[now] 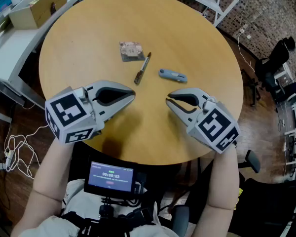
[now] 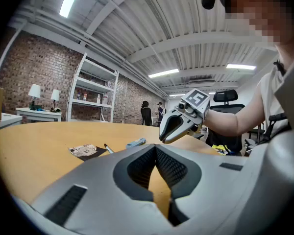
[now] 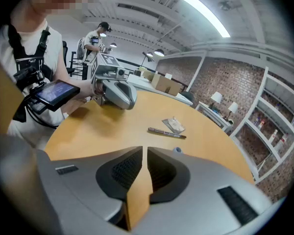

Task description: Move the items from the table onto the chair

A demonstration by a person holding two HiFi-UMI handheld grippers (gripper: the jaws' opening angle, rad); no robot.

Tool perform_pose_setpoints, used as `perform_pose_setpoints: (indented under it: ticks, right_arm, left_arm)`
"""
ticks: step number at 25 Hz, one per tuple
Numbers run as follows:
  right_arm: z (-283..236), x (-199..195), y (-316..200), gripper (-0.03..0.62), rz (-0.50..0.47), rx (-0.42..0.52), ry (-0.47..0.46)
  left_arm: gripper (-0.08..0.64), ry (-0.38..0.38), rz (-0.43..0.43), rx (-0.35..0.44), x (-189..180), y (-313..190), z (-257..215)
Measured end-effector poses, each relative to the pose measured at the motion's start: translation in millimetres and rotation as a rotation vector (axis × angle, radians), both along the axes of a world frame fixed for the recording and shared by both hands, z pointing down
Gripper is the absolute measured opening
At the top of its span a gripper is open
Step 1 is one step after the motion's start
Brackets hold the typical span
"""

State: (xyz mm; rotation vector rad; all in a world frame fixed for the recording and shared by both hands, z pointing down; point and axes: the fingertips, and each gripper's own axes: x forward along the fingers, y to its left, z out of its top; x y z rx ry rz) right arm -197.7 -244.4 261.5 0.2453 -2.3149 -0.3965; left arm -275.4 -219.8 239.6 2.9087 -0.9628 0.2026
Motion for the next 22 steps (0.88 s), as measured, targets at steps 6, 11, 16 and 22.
perform_pose_setpoints:
  ticks: [6,11,16,22]
  right_arm:
    - [-4,30,-37,0.109,0.029,0.032,0.133]
    - [-2,47,-85,0.132,0.021,0.010,0.209]
    - [23,48,-109,0.140,-0.041,-0.074,0.251]
    - [42,43,-120,0.190,-0.084,-0.211,0.253]
  left_arm:
    - [0.011,-0.006,0.005,-0.012,-1,1,2]
    - [0.011,-0.006,0.034,-0.012,2,4,2]
    - [0.011,-0.006,0.065,-0.011,5,4,2]
    - [0.011,-0.007,0.064,-0.006,4,4,2]
